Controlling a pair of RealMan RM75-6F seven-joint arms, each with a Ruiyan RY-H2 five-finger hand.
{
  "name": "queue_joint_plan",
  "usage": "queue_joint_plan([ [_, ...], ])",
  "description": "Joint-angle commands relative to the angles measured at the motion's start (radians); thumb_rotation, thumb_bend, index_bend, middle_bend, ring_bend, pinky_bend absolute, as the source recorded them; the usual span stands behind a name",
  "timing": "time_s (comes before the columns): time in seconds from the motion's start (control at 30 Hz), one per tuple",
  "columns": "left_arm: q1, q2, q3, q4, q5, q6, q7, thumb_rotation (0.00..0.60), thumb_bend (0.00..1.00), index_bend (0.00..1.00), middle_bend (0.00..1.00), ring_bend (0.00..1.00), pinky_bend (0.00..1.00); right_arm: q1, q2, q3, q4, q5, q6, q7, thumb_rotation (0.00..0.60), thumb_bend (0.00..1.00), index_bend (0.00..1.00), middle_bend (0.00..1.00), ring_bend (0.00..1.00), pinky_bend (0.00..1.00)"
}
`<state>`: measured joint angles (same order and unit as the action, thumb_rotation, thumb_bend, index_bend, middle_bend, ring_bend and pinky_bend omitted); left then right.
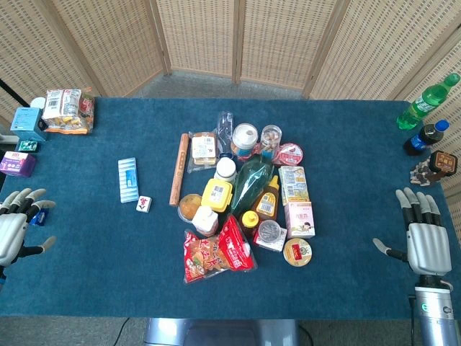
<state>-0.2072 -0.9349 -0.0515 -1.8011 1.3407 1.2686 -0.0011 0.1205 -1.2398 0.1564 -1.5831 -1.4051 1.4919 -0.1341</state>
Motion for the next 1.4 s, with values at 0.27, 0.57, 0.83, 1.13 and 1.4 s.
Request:
queue_joint_plan([
  [0.27, -0.002, 0.006, 0.003, -0.003, 0.011, -0.004, -0.001, 0.600, 0.29, 0.27, 0.14, 0.05, 0.00, -0.005, 0.000, -0.009, -0.006, -0.006, 0.004, 0.021, 0.514, 0.00, 0.00, 0.00, 0.00, 0.00],
  [0.57, -0.080, -0.022, -0.030, 0.018, -0.035, -0.097, 0.071, 0.600, 0.29, 0.26, 0.10, 0.04, 0.00, -0.019, 0.003, -0.016, -0.011, 0.000, 0.008, 0.055, 0.515, 0.00, 0.00, 0.00, 0.00, 0.00],
  [0.83, -0.219, -0.122, -0.069, 0.096, -0.122, -0.260, 0.183, 0.600, 0.28, 0.26, 0.00, 0.00, 0.00, -0.035, 0.016, -0.018, -0.012, 0.008, 0.019, 0.076, 0.516, 0.00, 0.00, 0.00, 0.00, 0.00],
  [1.13, -0.341, -0.269, -0.095, 0.214, -0.150, -0.368, 0.212, 0.600, 0.19, 0.27, 0.00, 0.00, 0.00, -0.049, 0.030, -0.014, -0.012, 0.018, 0.029, 0.088, 0.514, 0.00, 0.00, 0.00, 0.00, 0.00],
  [1.4, -0.402, -0.361, -0.097, 0.283, -0.164, -0.413, 0.216, 0.600, 0.18, 0.32, 0.03, 0.00, 0.00, -0.059, 0.039, -0.012, -0.011, 0.025, 0.035, 0.098, 0.515, 0.00, 0.00, 0.00, 0.00, 0.00],
])
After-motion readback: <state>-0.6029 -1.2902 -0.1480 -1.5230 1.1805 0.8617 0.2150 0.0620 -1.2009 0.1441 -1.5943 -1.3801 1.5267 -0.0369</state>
